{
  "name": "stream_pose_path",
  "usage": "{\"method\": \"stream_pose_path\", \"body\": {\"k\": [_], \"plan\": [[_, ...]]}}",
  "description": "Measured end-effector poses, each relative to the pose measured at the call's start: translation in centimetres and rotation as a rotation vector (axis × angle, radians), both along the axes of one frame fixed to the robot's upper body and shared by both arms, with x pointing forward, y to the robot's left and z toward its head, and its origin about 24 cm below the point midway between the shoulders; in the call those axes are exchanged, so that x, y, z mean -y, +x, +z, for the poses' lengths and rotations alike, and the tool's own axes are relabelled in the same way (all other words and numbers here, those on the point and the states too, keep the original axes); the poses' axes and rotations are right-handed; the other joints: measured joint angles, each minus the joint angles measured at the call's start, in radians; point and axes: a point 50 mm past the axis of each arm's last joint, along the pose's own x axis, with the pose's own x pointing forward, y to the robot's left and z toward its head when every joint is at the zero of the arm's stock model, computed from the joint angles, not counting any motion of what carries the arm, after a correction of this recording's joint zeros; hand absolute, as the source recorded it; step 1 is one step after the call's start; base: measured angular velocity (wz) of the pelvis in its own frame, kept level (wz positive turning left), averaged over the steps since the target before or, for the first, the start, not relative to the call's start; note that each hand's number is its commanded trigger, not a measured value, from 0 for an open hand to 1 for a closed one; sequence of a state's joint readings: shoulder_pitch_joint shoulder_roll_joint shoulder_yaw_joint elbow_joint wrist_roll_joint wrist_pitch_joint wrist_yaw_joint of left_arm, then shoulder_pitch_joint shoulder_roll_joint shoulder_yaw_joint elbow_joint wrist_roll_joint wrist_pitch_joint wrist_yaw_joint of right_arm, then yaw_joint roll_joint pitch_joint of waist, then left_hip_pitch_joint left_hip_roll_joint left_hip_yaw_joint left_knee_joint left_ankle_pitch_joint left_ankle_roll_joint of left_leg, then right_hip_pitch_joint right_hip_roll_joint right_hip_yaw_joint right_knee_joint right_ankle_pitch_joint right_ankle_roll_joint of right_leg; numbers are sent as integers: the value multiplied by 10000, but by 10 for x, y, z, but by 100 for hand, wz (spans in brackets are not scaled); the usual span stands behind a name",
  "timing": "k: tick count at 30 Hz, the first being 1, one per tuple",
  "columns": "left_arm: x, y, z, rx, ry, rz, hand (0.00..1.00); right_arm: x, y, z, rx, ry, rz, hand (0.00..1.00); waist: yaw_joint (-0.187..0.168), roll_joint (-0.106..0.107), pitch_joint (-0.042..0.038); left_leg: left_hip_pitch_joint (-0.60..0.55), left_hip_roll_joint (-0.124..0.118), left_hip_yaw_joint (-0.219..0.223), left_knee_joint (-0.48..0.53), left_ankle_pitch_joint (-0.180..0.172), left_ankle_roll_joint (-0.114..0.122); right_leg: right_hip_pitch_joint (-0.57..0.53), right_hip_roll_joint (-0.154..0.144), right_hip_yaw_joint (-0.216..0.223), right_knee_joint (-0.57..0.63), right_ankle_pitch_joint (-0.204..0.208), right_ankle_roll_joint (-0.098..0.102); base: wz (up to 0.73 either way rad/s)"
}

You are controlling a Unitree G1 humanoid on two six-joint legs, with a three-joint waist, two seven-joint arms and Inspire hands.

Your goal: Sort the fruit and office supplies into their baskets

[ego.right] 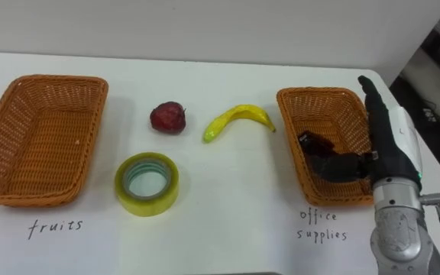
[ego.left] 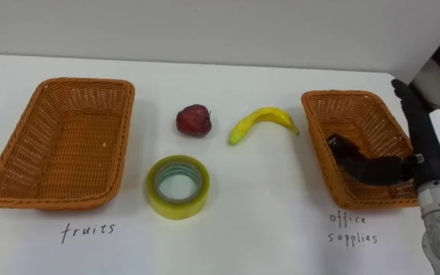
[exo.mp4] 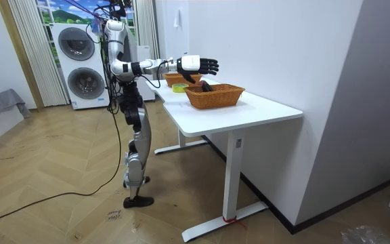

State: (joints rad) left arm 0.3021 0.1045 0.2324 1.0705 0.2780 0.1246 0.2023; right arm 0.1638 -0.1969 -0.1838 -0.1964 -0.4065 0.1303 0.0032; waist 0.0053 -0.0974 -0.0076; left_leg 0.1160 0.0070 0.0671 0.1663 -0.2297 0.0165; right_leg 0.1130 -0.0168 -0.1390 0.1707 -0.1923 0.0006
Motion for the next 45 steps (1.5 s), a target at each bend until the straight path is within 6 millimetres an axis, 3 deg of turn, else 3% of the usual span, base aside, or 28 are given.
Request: {"method": "stream_pose_path", "body": {"k": [15,23,26,34,42,45], "plan": [[0,0,0,12,-13,12,0,0,0,0,14,7,8,0,-7,-73,28,1,17,27,5,-1,-2,6,11,12,0,2,-2,0],[1,0,0,-11,-13,16,0,-2,7,12,584,-8,51,0,-12,-62,34,0,13,24,-16,-2,-3,-5,14,7,1,2,-3,0],[1,0,0,-14,-14,17,0,-3,10,21,982,-60,112,0,-11,-81,22,2,11,25,-15,-2,-3,-1,12,-1,1,2,-2,0],[0,3,0,93,26,-19,0,-9,20,68,2793,-916,729,0,7,-111,18,-10,7,2,-17,-2,-3,-9,9,-14,-1,1,-2,0],[1,6,0,183,-27,-122,0,-17,25,85,3497,-547,1209,0,71,-153,17,-31,8,-32,-5,-2,-3,2,13,-38,3,2,-2,0],[1,14,-1,376,-50,-213,0,-24,26,93,3767,-359,1684,0,313,-153,23,-47,11,-19,-7,-3,-4,-30,16,-36,2,2,-2,0]]}}
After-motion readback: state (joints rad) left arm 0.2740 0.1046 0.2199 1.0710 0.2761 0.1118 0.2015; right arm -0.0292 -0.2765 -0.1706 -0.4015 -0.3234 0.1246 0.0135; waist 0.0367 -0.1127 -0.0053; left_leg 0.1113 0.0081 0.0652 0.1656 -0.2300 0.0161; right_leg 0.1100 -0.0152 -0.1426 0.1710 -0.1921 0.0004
